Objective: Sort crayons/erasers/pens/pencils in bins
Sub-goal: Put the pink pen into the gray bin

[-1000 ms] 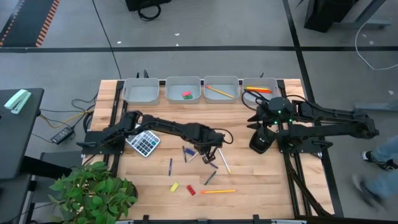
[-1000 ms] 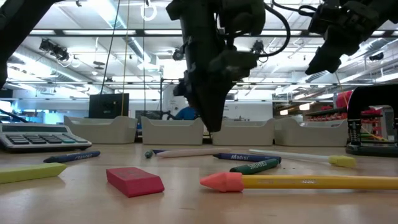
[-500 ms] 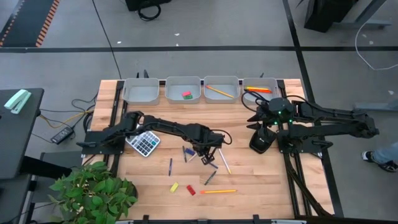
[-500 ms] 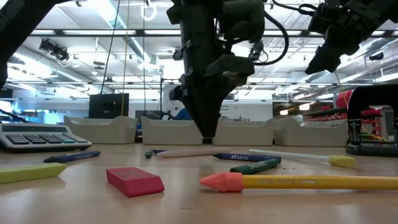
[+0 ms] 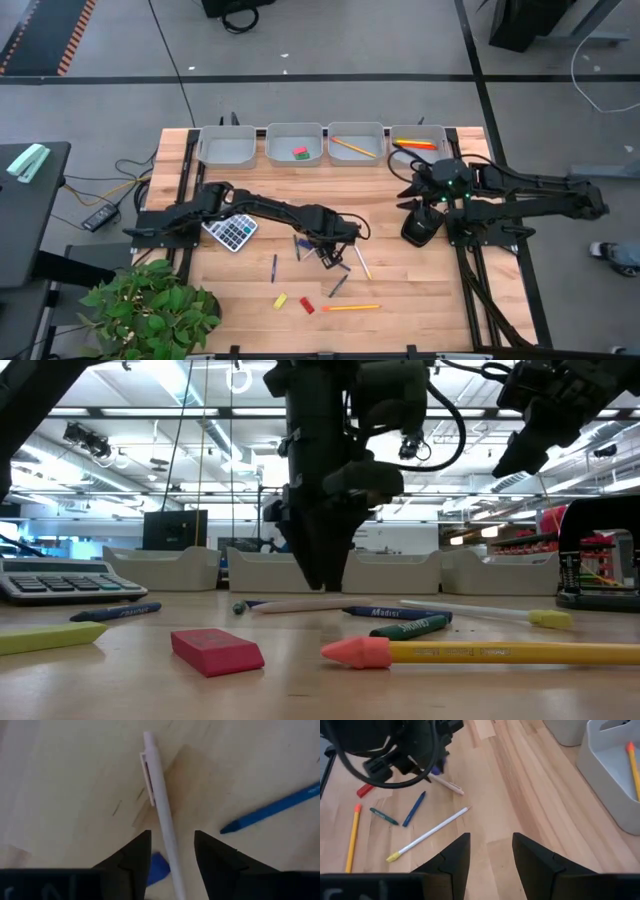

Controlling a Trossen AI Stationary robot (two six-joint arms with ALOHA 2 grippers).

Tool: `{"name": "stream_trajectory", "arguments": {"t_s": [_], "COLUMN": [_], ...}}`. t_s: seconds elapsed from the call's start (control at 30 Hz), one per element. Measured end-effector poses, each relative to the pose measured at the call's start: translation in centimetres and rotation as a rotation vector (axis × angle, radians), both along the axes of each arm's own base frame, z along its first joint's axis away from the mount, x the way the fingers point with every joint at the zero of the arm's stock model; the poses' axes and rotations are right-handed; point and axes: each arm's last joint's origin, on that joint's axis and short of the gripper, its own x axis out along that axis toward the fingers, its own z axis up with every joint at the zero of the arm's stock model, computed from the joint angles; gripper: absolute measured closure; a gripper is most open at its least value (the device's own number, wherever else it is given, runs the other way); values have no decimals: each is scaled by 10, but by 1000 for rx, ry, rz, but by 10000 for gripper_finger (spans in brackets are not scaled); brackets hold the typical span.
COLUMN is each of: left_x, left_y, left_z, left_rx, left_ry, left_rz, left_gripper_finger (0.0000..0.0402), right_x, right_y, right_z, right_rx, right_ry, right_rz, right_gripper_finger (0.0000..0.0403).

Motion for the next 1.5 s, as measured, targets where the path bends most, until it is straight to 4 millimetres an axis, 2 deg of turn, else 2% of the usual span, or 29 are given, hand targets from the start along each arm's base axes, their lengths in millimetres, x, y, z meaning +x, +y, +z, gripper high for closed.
{"name": "stream_trajectory", "arguments": {"t_s": [0.17,0.43,0.57,0.8,1.0,1.13,1.2,1.33,1.5], "left_x": [4,3,4,3,4,8,11,20,28], "left_y": [0,1,3,7,13,17,21,33,59], "left_z": [-16,-22,-22,-23,-23,-15,-4,24,41], "left_rx": [-8,-22,-24,-23,-32,-23,-6,66,108], "left_ry": [19,52,55,66,68,86,79,17,-35], "left_rz": [-1,-29,-43,-72,-61,-101,-121,-185,-299], "left_gripper_finger": [250,271,298,374,375,354,353,372,393], "right_x": [1,2,3,3,3,3,3,3,3], "right_y": [6,11,11,11,11,11,11,9,4], "right_z": [0,1,2,2,2,2,2,7,22], "right_rx": [1,-2,-16,-19,-26,-26,-25,-66,-168], "right_ry": [0,-14,-23,-27,-27,-27,-28,-38,-88], "right_rz": [41,83,70,66,71,71,66,13,-115], "right_gripper_finger": [247,247,247,247,247,247,247,247,247]}}
